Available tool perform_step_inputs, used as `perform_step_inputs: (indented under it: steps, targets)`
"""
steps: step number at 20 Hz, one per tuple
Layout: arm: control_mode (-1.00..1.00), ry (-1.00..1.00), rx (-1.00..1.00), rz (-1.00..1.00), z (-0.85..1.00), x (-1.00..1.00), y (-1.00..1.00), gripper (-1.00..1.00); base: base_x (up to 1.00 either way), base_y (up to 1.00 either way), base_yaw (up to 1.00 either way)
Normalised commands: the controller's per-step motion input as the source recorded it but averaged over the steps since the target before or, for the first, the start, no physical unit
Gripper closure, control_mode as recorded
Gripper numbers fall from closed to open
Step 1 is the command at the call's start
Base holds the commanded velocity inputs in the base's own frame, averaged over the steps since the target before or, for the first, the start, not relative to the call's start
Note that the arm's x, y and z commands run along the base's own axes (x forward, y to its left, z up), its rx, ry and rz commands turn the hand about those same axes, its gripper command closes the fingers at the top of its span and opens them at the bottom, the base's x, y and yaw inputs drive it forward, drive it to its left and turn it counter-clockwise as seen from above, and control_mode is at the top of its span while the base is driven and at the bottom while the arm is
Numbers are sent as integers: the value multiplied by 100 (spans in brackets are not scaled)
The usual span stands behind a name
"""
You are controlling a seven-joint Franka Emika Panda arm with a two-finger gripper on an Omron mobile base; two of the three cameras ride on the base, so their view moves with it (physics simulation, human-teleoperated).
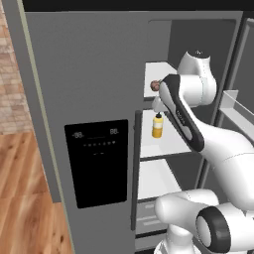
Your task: Pick the egg and butter from the fridge and place them by the bowl for mixing.
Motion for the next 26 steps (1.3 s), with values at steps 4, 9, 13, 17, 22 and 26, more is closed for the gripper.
perform_step_inputs:
  steps: [4, 9, 13, 17, 22, 26]
  targets:
    - [-100, -11, 0, 0, 0, 0, 0, -100, 0, 0, 0]
    - [-100, -15, 0, 0, 9, 0, -3, -100, 0, 0, 0]
    - [-100, -10, 0, 0, 10, 0, -2, -100, 0, 0, 0]
    - [-100, -6, 2, 0, 8, 0, -1, -100, 0, 0, 0]
    - [-100, -7, 5, 0, 10, 0, 0, -100, 0, 0, 0]
    - [-100, -12, 4, 1, 17, 1, -5, -100, 0, 0, 0]
